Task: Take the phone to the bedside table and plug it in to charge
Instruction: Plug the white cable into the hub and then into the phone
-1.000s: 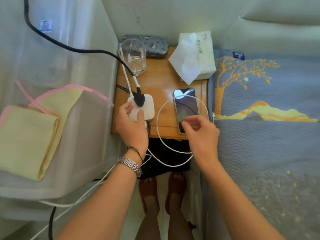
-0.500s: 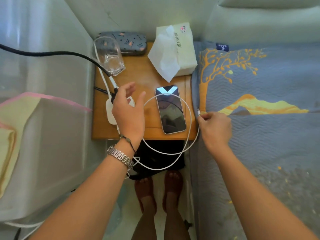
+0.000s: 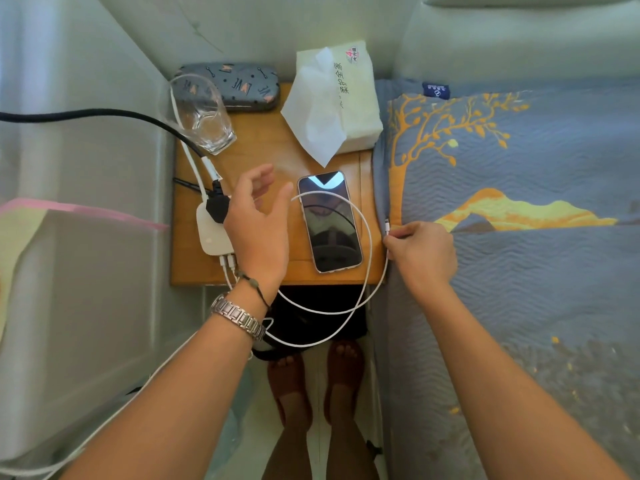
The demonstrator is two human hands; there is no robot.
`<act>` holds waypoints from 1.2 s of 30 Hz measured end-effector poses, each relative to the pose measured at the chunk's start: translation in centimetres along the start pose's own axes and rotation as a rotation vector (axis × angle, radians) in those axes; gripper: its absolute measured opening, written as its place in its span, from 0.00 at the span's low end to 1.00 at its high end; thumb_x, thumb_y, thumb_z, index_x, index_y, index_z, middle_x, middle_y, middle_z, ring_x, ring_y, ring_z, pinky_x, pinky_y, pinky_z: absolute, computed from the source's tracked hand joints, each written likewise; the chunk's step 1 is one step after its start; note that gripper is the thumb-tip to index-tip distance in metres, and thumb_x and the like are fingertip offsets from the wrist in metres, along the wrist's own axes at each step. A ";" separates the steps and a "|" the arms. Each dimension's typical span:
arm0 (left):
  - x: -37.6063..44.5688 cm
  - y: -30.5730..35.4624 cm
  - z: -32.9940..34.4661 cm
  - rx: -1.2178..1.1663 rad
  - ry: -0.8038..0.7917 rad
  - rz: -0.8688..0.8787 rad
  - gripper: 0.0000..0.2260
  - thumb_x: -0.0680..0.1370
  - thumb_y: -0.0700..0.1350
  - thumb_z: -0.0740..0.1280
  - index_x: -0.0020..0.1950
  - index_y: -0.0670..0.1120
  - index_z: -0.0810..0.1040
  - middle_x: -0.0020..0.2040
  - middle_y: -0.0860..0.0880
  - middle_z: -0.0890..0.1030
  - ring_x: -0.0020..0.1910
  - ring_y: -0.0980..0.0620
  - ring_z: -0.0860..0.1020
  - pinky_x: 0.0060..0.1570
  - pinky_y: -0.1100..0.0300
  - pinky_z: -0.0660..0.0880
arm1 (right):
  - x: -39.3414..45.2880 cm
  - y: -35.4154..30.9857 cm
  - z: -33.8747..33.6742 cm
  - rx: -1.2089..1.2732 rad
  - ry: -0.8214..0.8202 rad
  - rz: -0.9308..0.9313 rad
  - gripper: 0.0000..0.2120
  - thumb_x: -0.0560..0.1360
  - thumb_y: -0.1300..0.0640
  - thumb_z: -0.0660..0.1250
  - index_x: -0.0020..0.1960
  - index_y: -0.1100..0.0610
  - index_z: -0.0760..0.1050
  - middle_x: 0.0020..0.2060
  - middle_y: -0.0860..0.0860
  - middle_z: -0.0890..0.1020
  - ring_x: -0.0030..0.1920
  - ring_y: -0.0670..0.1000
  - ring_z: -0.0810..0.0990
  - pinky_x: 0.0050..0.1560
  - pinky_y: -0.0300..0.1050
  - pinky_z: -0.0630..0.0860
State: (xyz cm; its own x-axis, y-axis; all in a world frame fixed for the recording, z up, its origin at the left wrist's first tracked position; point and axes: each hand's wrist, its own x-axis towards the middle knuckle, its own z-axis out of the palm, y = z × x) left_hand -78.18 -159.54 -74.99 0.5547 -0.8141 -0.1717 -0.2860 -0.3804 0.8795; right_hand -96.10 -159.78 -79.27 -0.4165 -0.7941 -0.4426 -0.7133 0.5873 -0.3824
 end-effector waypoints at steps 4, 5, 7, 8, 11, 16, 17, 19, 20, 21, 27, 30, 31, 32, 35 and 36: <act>0.1 0.0 0.0 0.008 -0.032 0.002 0.13 0.76 0.44 0.69 0.60 0.50 0.76 0.54 0.56 0.78 0.55 0.58 0.76 0.59 0.61 0.74 | -0.2 0.4 -0.1 0.094 -0.004 -0.008 0.07 0.68 0.55 0.69 0.44 0.51 0.84 0.39 0.49 0.86 0.44 0.53 0.82 0.39 0.45 0.75; 0.2 0.0 0.0 0.007 -0.047 0.005 0.14 0.76 0.45 0.69 0.61 0.50 0.75 0.54 0.55 0.78 0.56 0.58 0.76 0.59 0.62 0.74 | -0.4 0.6 -0.2 0.155 -0.021 -0.014 0.05 0.68 0.55 0.69 0.42 0.51 0.84 0.35 0.47 0.84 0.41 0.51 0.82 0.39 0.44 0.74; 0.5 0.0 -0.1 0.006 -0.090 0.008 0.14 0.76 0.46 0.69 0.62 0.50 0.75 0.55 0.55 0.79 0.56 0.59 0.77 0.57 0.68 0.73 | -0.9 1.1 -0.6 0.322 -0.062 -0.055 0.03 0.68 0.57 0.71 0.38 0.50 0.81 0.29 0.45 0.79 0.35 0.45 0.78 0.38 0.39 0.73; 0.7 0.1 -0.1 0.016 -0.128 0.004 0.14 0.77 0.47 0.68 0.62 0.50 0.75 0.55 0.56 0.79 0.55 0.62 0.77 0.54 0.73 0.72 | -1.3 1.3 -0.9 0.405 -0.081 -0.082 0.03 0.68 0.59 0.72 0.38 0.51 0.80 0.29 0.45 0.79 0.33 0.43 0.77 0.38 0.35 0.72; 1.2 0.3 0.0 0.094 -0.315 -0.005 0.14 0.79 0.51 0.63 0.63 0.50 0.76 0.49 0.63 0.77 0.48 0.71 0.74 0.42 0.83 0.68 | -2.8 2.0 -1.7 0.615 -0.162 -0.082 0.05 0.70 0.61 0.72 0.39 0.53 0.79 0.36 0.49 0.84 0.39 0.46 0.82 0.45 0.40 0.78; 1.4 0.4 -0.1 0.124 -0.441 -0.013 0.13 0.80 0.53 0.60 0.53 0.48 0.81 0.39 0.53 0.83 0.38 0.62 0.81 0.37 0.75 0.73 | -4.8 2.4 -2.2 0.888 -0.259 -0.027 0.05 0.74 0.64 0.68 0.42 0.56 0.76 0.36 0.55 0.83 0.33 0.47 0.84 0.38 0.40 0.81; 1.3 0.4 -0.2 0.104 -0.454 -0.048 0.13 0.80 0.53 0.61 0.51 0.47 0.81 0.37 0.52 0.83 0.35 0.60 0.82 0.37 0.71 0.76 | -5.1 2.4 -2.2 0.910 -0.259 -0.026 0.05 0.74 0.64 0.68 0.43 0.56 0.76 0.35 0.55 0.83 0.31 0.46 0.83 0.36 0.39 0.81; 1.1 0.3 -0.7 0.111 -0.493 -0.135 0.13 0.79 0.53 0.62 0.49 0.45 0.81 0.35 0.49 0.84 0.29 0.56 0.82 0.33 0.65 0.80 | -5.8 2.4 -2.1 0.958 -0.260 -0.015 0.04 0.75 0.65 0.68 0.43 0.57 0.76 0.35 0.55 0.82 0.29 0.45 0.81 0.35 0.40 0.81; 1.0 0.2 -0.9 0.145 -0.516 -0.171 0.13 0.79 0.53 0.63 0.49 0.45 0.81 0.36 0.47 0.84 0.27 0.55 0.82 0.29 0.63 0.80 | -6.3 2.4 -1.9 0.983 -0.259 -0.003 0.04 0.75 0.65 0.67 0.44 0.58 0.77 0.35 0.55 0.82 0.29 0.44 0.81 0.35 0.39 0.81; 0.8 0.1 -1.1 0.197 -0.545 -0.200 0.12 0.78 0.52 0.64 0.48 0.44 0.80 0.37 0.46 0.84 0.26 0.55 0.81 0.27 0.63 0.80 | -6.7 2.5 -1.8 1.001 -0.254 0.012 0.04 0.75 0.65 0.67 0.44 0.58 0.77 0.34 0.54 0.82 0.29 0.44 0.80 0.34 0.39 0.81; -1.2 -1.6 -2.0 0.541 -0.729 -0.272 0.10 0.75 0.53 0.69 0.45 0.47 0.77 0.40 0.47 0.82 0.35 0.51 0.83 0.32 0.57 0.82 | -9.0 3.0 0.1 1.038 -0.249 0.135 0.07 0.76 0.63 0.67 0.41 0.56 0.80 0.30 0.51 0.82 0.25 0.43 0.78 0.31 0.37 0.80; -2.1 -2.8 -2.0 0.730 -0.716 -0.081 0.15 0.70 0.54 0.73 0.49 0.48 0.76 0.43 0.49 0.80 0.41 0.50 0.80 0.41 0.54 0.80 | -9.7 3.2 1.4 1.016 -0.264 0.187 0.07 0.75 0.63 0.68 0.40 0.55 0.81 0.30 0.52 0.82 0.25 0.42 0.78 0.31 0.36 0.80; -2.3 -3.2 -2.0 0.766 -0.702 0.005 0.17 0.69 0.54 0.74 0.51 0.49 0.75 0.46 0.50 0.79 0.44 0.51 0.78 0.42 0.56 0.77 | -9.8 3.3 1.7 0.999 -0.260 0.195 0.07 0.75 0.62 0.68 0.40 0.55 0.81 0.30 0.52 0.82 0.26 0.43 0.79 0.31 0.36 0.80; -2.5 -3.7 -1.9 0.785 -0.684 0.093 0.19 0.68 0.53 0.75 0.54 0.49 0.74 0.49 0.50 0.77 0.46 0.51 0.77 0.43 0.57 0.75 | -9.8 3.3 2.1 0.981 -0.251 0.198 0.06 0.74 0.61 0.69 0.39 0.54 0.81 0.31 0.52 0.82 0.27 0.43 0.79 0.32 0.36 0.80; -2.8 -5.0 -1.7 0.814 -0.630 0.329 0.29 0.68 0.52 0.76 0.65 0.49 0.70 0.61 0.47 0.73 0.61 0.47 0.71 0.57 0.55 0.71 | -9.6 3.2 3.0 0.923 -0.212 0.185 0.07 0.74 0.61 0.69 0.39 0.53 0.81 0.32 0.51 0.82 0.32 0.46 0.80 0.34 0.38 0.80; -2.8 -5.3 -1.6 0.806 -0.632 0.377 0.32 0.68 0.51 0.76 0.69 0.48 0.67 0.66 0.46 0.71 0.66 0.47 0.68 0.63 0.55 0.67 | -9.5 3.1 3.3 0.901 -0.201 0.180 0.07 0.74 0.60 0.69 0.38 0.52 0.80 0.32 0.51 0.82 0.33 0.46 0.80 0.35 0.39 0.80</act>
State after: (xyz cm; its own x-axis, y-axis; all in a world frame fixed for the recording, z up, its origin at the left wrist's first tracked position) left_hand -76.96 -154.51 -78.48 -0.1113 -0.9295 -0.3517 -0.9093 -0.0476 0.4135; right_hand -92.48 -149.91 -78.91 -0.3133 -0.6871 -0.6555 0.0920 0.6651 -0.7411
